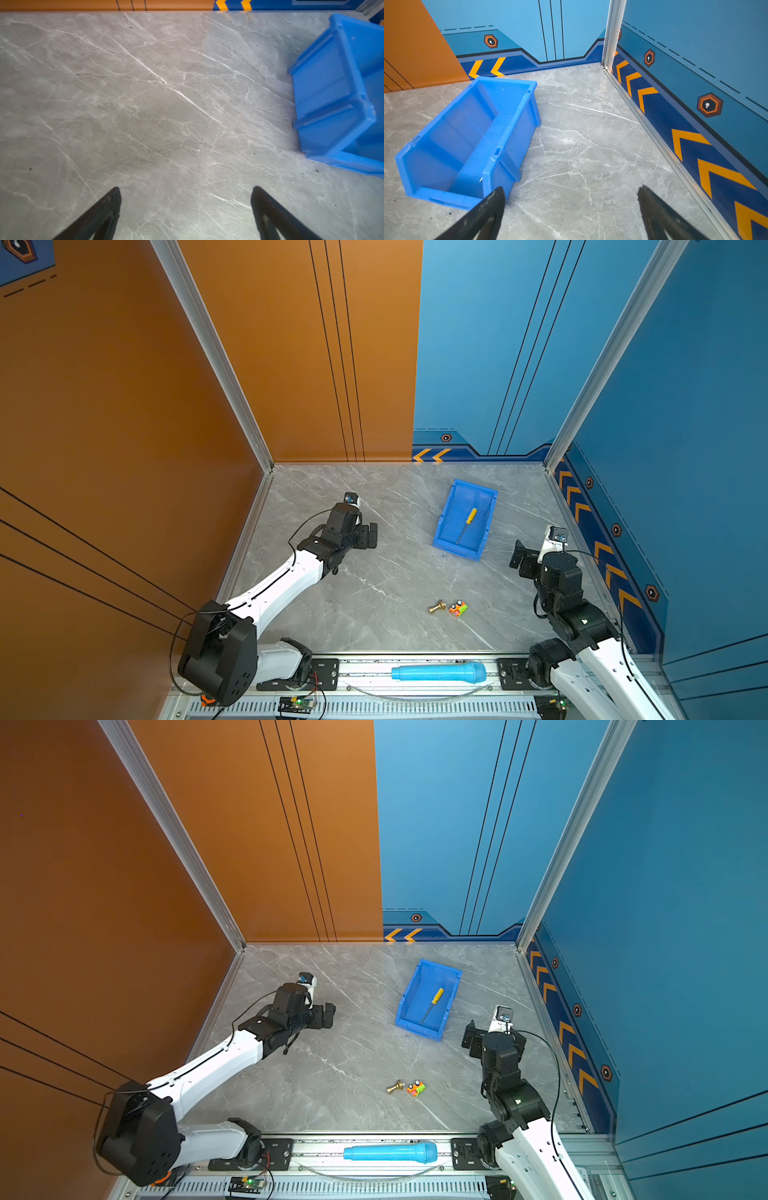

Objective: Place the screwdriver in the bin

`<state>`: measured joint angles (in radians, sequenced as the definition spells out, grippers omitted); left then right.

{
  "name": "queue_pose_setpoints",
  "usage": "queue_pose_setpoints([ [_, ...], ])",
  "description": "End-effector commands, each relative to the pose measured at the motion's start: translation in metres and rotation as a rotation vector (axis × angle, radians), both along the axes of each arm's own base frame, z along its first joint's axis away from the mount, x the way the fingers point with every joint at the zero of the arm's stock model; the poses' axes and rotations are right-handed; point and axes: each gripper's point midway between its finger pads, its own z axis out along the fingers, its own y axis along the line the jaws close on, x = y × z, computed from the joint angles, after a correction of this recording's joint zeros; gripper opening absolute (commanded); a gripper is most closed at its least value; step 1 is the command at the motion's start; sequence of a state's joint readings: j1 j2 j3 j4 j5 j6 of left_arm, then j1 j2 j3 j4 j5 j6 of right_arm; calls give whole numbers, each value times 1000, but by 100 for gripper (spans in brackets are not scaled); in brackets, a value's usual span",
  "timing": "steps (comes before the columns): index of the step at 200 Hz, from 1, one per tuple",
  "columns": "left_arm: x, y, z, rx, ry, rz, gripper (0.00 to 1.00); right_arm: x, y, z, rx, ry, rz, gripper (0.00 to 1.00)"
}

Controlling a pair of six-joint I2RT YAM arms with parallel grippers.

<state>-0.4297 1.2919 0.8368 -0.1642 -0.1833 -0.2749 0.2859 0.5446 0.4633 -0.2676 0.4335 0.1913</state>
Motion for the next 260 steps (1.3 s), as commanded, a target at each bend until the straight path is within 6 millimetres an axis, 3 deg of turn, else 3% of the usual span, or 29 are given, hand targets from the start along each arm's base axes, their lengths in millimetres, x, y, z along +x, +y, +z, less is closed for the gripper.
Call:
queue_pose_setpoints([
  [1, 0, 39, 1, 129, -39, 128, 98, 14, 4, 3, -85, -54, 42, 100],
  [31, -4, 74, -4, 251, -69, 217, 98, 29, 12, -9, -94, -75, 84, 100],
  [65, -8, 103, -10, 273, -51, 291, 98, 43, 18, -25, -86, -26, 119, 100],
  [135, -26, 113, -30, 346, -120, 198, 98, 44, 5, -51, -92, 24, 81, 100],
  [183, -33, 131, -48, 306, -221, 261, 98, 46, -4, -75, -75, 13, 63, 100],
  [260, 8, 145, -39, 192, -338, 287, 98, 96, 1, -73, -60, -65, 102, 100],
])
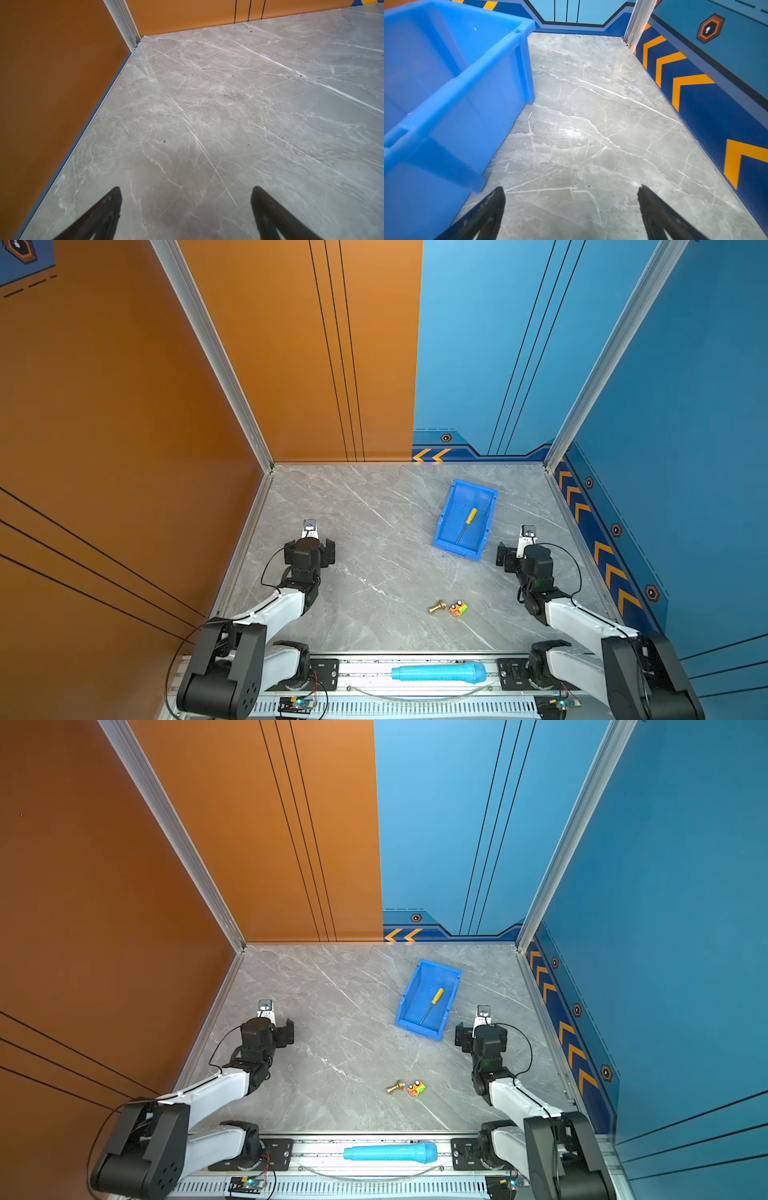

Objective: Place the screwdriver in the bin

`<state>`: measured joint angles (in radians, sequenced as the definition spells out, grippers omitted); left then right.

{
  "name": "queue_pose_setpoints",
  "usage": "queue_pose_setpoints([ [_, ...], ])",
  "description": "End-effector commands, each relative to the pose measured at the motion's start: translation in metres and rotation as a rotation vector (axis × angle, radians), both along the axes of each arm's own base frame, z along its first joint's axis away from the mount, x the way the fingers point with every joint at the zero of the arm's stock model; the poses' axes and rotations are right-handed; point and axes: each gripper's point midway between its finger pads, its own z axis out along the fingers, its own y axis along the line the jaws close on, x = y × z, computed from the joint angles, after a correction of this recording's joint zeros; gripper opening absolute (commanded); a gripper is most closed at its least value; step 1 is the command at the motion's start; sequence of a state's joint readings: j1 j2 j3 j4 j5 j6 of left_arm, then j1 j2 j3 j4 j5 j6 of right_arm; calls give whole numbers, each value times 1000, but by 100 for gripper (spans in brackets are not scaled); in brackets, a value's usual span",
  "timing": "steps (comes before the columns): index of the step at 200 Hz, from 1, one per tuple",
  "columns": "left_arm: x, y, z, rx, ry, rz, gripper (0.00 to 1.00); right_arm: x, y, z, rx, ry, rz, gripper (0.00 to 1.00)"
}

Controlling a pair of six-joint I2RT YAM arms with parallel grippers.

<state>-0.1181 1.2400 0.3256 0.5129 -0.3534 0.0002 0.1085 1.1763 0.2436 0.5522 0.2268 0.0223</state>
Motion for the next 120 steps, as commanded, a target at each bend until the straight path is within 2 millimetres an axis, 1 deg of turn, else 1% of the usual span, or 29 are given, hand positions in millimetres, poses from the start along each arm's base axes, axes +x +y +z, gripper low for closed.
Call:
queue_pose_setpoints([
  [1, 22, -4, 22, -53, -122, -34, 98, 28, 6, 33, 18, -144, 31, 100],
  [23, 31, -1, 22, -60, -135, -34, 98, 44, 9, 33, 24, -158, 44, 100],
  [45, 38, 2, 21, -68, -149, -36, 98, 54, 8, 25, 21, -144, 38, 100],
  [71, 43, 6, 13, -85, -151, -29, 98, 56, 6, 19, 21, -139, 35, 100],
  [120, 49, -1, -4, -90, -130, -71, 98, 56, 2, 13, 25, -150, 15, 100],
])
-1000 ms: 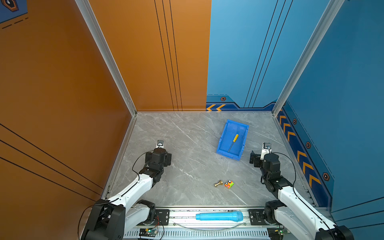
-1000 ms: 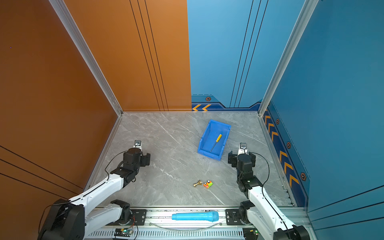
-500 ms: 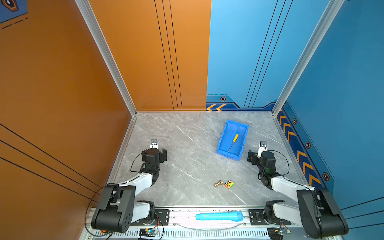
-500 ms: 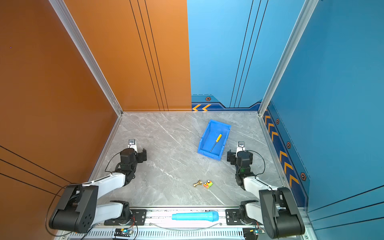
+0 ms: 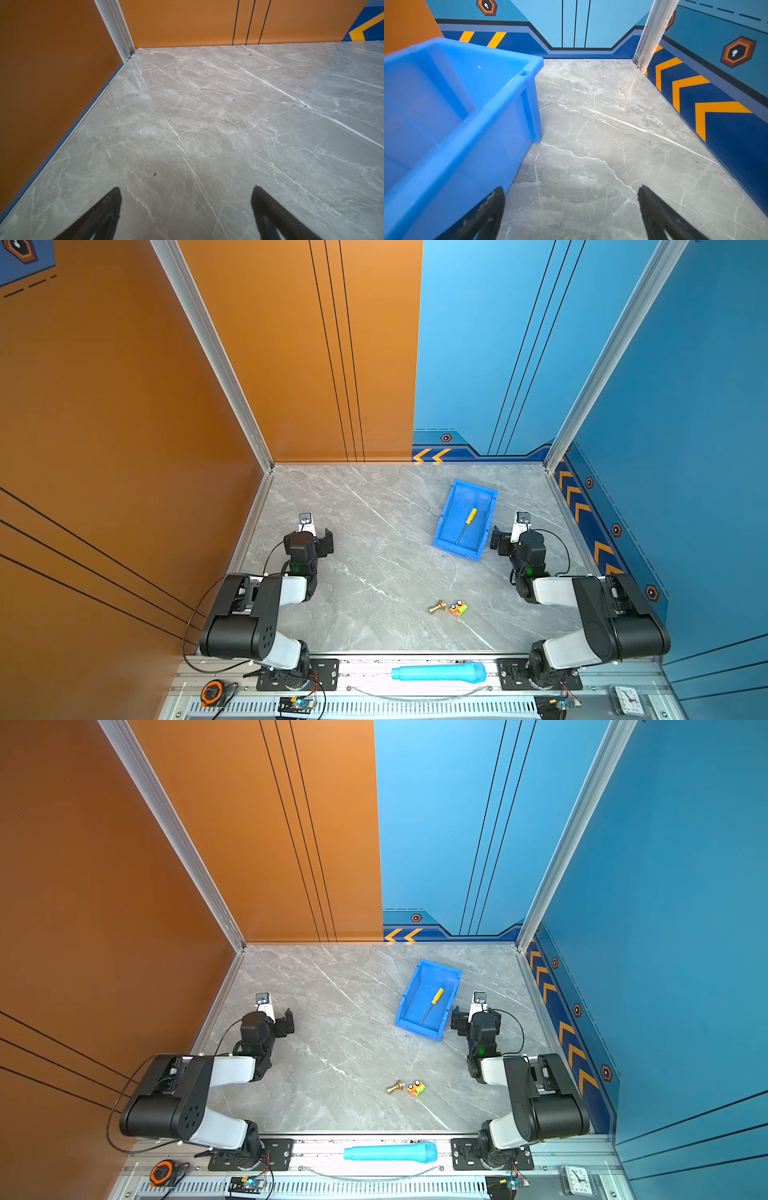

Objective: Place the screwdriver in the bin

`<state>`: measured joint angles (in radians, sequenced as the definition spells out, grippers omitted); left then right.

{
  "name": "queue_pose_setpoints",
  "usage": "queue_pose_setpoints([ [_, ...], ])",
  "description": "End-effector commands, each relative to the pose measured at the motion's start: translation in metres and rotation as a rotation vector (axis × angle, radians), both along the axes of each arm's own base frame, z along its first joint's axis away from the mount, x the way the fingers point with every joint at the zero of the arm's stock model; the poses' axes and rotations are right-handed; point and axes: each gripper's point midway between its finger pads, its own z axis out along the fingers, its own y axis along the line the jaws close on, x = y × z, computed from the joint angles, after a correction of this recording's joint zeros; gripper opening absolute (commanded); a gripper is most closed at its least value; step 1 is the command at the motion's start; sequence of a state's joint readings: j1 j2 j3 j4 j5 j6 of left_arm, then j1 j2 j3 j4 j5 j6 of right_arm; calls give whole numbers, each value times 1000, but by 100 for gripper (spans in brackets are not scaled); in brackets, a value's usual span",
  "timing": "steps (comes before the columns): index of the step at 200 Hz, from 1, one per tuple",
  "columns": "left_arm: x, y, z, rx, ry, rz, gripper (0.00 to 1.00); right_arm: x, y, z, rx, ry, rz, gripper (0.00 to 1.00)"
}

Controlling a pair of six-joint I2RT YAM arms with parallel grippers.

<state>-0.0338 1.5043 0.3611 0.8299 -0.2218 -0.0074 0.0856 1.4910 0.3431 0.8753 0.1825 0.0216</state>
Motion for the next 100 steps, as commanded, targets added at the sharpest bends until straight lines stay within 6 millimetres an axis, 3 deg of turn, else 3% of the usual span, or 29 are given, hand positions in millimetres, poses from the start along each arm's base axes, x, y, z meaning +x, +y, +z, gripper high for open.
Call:
queue_pose_setpoints([
  [1, 11, -6, 7, -18, -47, -39, 98, 4, -2, 8, -2, -44, -3, 100],
  [100, 13, -7, 7, -5, -58, -36, 98, 9, -15, -1, 34, -16, -55, 100],
])
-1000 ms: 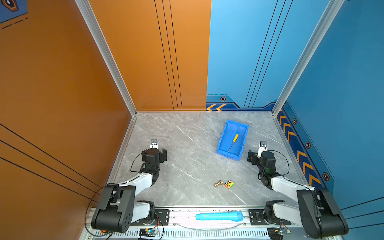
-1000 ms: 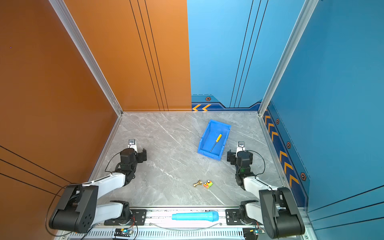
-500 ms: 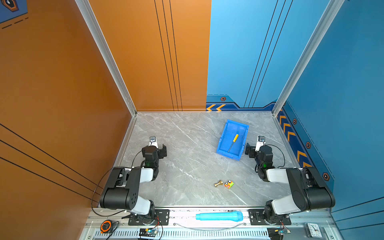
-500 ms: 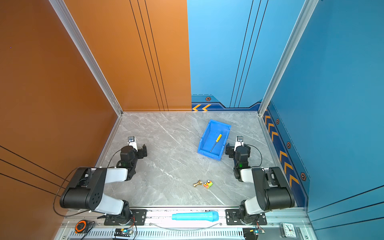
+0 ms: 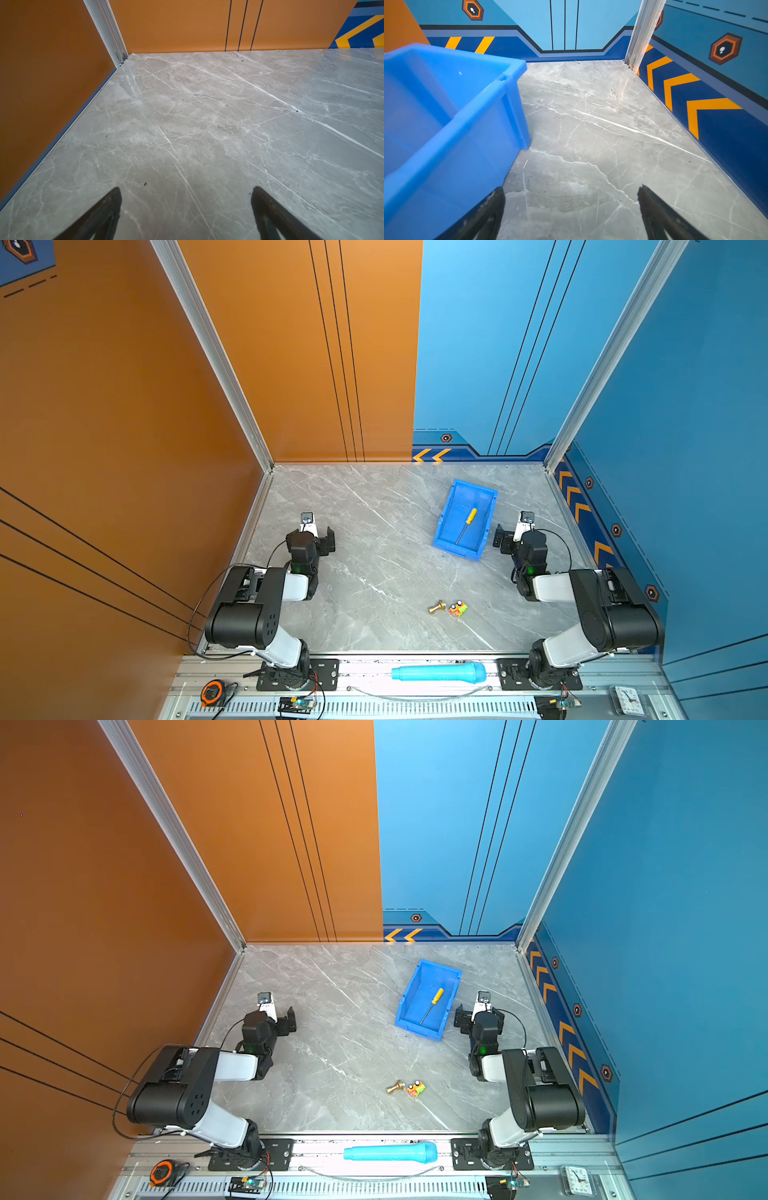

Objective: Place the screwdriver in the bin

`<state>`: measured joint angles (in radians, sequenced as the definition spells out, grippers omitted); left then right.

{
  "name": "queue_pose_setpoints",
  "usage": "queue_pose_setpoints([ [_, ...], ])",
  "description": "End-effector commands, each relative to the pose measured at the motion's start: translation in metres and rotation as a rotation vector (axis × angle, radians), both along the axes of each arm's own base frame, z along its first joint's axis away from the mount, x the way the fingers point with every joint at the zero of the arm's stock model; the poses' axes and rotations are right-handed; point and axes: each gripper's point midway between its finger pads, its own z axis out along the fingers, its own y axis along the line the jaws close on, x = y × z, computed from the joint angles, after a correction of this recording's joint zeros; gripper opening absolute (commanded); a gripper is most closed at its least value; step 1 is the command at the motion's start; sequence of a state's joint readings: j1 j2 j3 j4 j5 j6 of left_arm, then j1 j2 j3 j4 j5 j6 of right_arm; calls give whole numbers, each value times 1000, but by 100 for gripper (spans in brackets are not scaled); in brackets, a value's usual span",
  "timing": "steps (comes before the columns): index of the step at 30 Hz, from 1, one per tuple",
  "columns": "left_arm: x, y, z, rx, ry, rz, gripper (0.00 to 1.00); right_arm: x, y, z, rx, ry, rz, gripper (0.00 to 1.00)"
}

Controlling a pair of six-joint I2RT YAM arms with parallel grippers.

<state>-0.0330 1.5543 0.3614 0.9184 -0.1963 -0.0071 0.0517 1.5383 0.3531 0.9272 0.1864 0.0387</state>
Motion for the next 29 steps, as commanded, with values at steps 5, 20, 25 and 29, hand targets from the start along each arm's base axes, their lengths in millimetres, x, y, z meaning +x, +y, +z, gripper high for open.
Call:
queue_pose_setpoints([
  [5, 5, -3, 5, 7, -18, -14, 98, 4, -2, 1, 21, 1, -12, 100],
  [20, 3, -9, 6, 46, -24, -13, 98, 4, -3, 0, 25, 2, -12, 100],
  [25, 6, -9, 6, 32, -18, -29, 98, 4, -3, 0, 26, 1, -12, 100],
  [29, 6, -8, 5, 24, -17, -34, 98, 4, -3, 0, 25, 1, -12, 100],
])
